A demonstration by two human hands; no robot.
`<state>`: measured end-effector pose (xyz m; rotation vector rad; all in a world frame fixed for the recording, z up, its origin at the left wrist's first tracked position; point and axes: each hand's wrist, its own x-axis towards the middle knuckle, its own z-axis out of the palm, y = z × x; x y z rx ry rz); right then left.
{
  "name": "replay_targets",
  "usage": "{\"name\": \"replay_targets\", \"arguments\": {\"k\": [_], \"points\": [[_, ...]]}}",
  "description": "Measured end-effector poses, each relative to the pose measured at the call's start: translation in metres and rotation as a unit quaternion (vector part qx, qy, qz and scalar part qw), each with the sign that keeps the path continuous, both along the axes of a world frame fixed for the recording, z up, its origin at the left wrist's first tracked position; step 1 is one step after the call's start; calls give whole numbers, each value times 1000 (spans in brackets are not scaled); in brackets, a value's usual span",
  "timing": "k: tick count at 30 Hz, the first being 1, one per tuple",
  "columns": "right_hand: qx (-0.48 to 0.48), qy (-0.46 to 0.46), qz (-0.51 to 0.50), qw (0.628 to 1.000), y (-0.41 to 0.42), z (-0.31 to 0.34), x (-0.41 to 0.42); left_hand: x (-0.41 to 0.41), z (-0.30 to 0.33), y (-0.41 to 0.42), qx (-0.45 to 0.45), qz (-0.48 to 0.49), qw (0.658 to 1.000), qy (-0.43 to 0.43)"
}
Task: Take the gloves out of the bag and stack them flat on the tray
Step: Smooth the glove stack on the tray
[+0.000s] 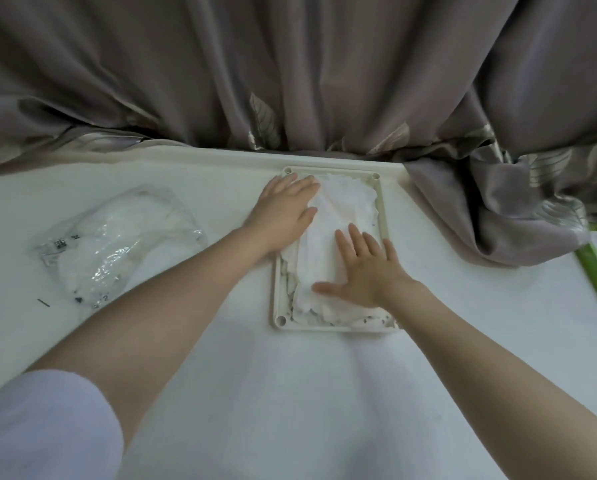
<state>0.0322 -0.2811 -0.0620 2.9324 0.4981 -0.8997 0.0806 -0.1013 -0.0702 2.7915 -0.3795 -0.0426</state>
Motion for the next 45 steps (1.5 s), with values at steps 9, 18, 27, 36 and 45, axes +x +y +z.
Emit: {"name": "replay_targets", "arguments": {"k": [9, 18, 27, 36, 45], "points": [[361, -152, 81, 917, 131, 20, -44, -82, 30, 140, -18, 11, 999, -31], [131, -40, 108, 985, 193, -26, -54, -117, 22, 211, 136, 101, 970, 173], [73, -282, 146, 945, 233, -38, -77, -119, 10, 231, 23, 6, 988, 155], [208, -271, 52, 938, 244, -34, -64, -117, 5, 237, -42, -28, 983, 174], [495, 13, -321, 807, 222, -2, -54, -123, -3, 217, -70, 20, 986, 149]]}}
